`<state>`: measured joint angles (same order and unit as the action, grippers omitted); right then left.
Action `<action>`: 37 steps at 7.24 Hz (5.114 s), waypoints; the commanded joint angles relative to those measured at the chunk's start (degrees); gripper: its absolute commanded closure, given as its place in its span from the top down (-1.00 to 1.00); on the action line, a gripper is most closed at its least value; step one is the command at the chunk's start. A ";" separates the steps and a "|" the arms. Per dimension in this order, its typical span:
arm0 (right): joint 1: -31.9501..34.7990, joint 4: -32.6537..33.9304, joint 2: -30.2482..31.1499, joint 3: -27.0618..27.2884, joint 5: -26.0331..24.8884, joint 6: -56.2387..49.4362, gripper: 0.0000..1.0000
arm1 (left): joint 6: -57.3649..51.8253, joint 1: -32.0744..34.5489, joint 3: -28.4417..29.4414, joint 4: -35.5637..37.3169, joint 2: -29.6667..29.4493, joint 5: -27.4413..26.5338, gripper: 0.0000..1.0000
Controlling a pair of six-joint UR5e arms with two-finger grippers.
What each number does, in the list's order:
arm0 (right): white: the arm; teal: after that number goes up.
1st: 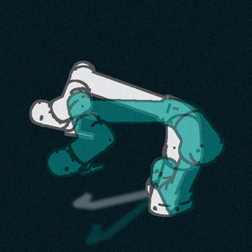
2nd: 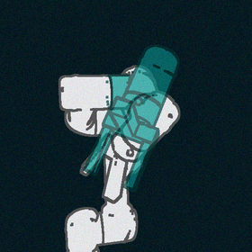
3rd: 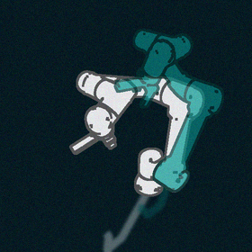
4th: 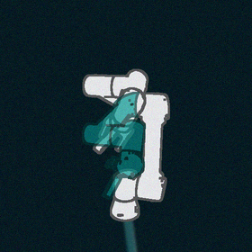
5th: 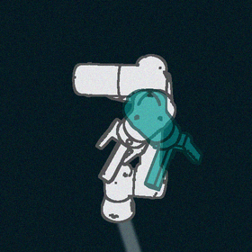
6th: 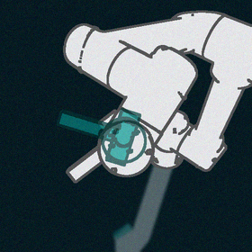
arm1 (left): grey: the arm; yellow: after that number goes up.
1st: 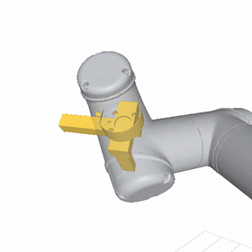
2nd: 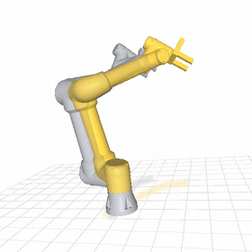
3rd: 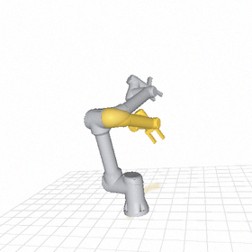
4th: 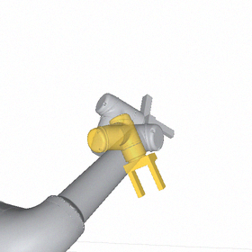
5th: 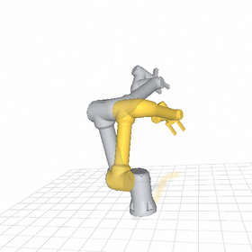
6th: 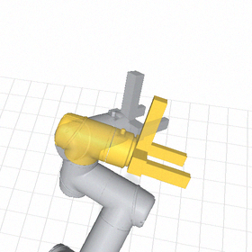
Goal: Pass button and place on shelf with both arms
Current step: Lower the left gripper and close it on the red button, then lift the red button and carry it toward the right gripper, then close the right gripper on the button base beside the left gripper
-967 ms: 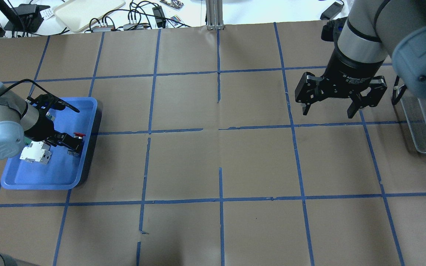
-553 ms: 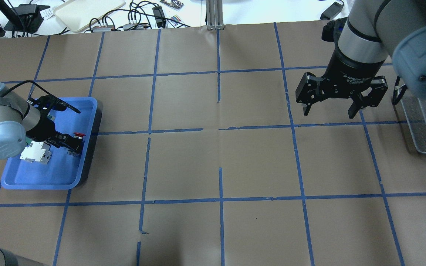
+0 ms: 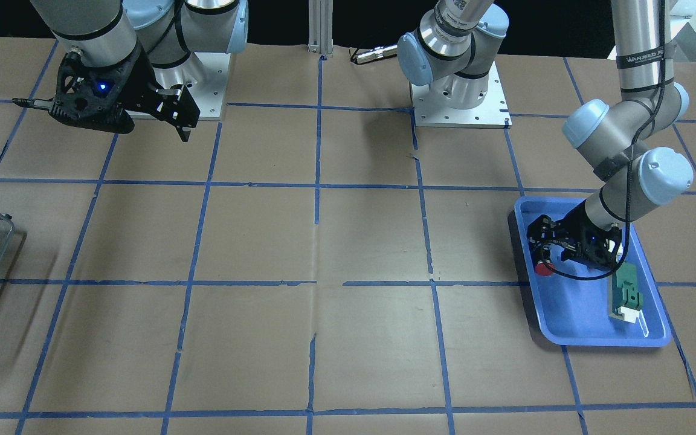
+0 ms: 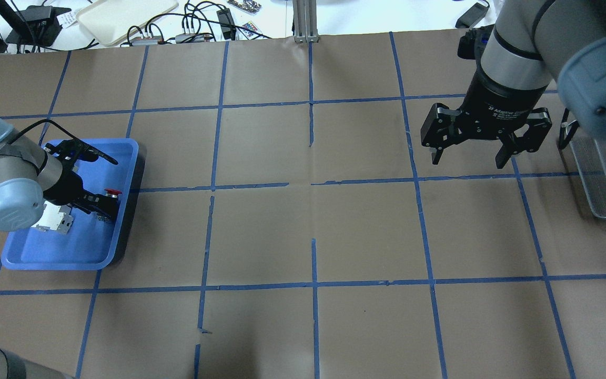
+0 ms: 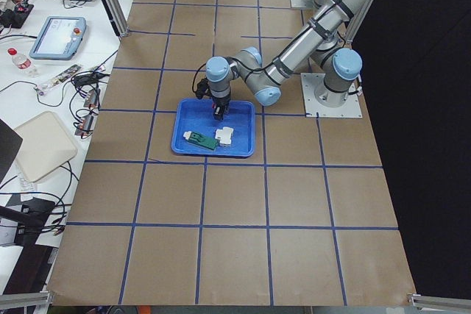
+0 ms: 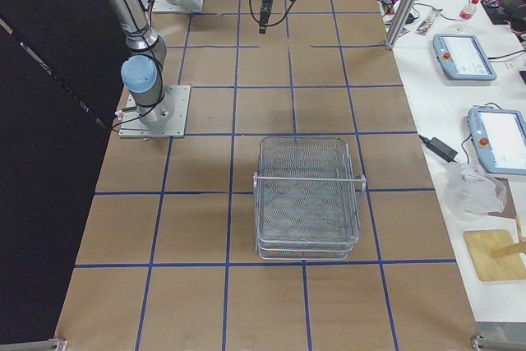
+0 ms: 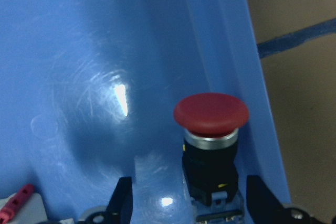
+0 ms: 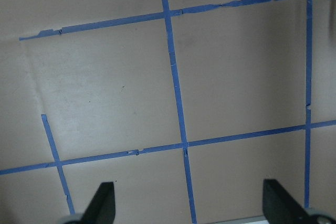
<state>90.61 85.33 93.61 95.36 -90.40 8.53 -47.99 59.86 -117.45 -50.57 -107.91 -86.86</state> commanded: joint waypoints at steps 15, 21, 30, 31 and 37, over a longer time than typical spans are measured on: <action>-12.81 0.89 -1.67 -0.97 30.41 18.74 1.00 | -26.91 37.67 24.11 -20.80 7.89 15.56 -1.00; -13.36 1.41 -2.20 0.00 50.99 52.95 1.00 | -21.81 48.32 24.72 -10.71 9.56 22.17 -1.00; -12.31 6.86 -1.85 3.43 53.91 53.52 1.00 | -13.36 50.27 24.81 -4.63 9.65 23.49 -1.00; -12.22 8.08 -1.93 3.43 54.62 54.13 1.00 | -13.18 50.27 24.90 -4.19 9.30 23.49 -1.00; -11.34 8.09 -2.03 5.10 54.45 56.07 0.63 | -12.83 50.36 24.72 -3.74 9.56 23.58 -1.00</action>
<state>79.26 93.46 91.37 100.23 -35.96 64.42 -60.87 110.21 -92.74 -54.30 -98.44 -63.28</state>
